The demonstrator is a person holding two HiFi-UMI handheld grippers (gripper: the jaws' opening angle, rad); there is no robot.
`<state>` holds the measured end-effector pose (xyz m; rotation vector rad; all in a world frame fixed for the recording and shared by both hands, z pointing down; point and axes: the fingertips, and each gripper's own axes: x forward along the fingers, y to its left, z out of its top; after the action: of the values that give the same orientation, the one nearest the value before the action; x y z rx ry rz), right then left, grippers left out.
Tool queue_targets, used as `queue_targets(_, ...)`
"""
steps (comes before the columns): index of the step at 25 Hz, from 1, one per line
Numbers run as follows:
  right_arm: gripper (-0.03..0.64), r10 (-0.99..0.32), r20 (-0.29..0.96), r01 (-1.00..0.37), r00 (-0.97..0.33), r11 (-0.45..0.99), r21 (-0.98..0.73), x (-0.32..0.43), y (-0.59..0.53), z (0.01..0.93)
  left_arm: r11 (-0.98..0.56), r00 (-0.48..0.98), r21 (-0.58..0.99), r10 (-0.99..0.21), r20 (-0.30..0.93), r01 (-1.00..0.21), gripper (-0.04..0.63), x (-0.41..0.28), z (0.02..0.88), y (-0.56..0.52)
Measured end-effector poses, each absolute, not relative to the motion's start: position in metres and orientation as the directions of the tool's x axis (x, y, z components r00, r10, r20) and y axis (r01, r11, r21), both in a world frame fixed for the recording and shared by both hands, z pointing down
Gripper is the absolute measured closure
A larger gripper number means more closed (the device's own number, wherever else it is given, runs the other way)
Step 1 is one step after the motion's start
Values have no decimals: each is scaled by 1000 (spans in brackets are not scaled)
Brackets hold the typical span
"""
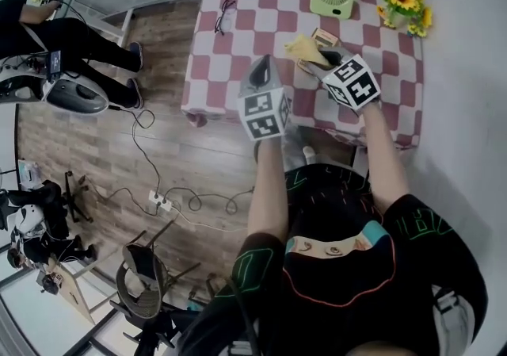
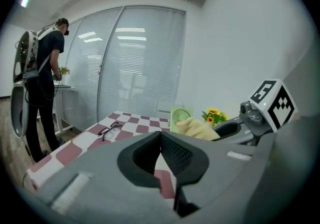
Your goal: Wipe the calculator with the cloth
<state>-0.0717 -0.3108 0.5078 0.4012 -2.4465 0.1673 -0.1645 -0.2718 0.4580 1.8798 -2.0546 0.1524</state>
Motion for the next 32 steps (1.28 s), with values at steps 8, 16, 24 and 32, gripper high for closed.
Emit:
queue_targets(8,500,-500,278,-558,-820,805,-202,-26,-356,406,86,-61,110,-974,219,-990,586,-158,403,-278)
queue_targets(16,502,-654,81,-656,-752,732,-185,18,-376,340,67,-62,44,-992,106,-997,586,-151,344,-285)
queue_targets(24,502,-723,42,-721,-689,679,-142,40,-391,312,58,-58,-8,-998,28,-998,586,-148,305,-290)
queue_targets(32,502,-718,21,-715,-696,689,-118,46,-397,305,50,-50,-32,-999,10,-998,586,-143,301,-301)
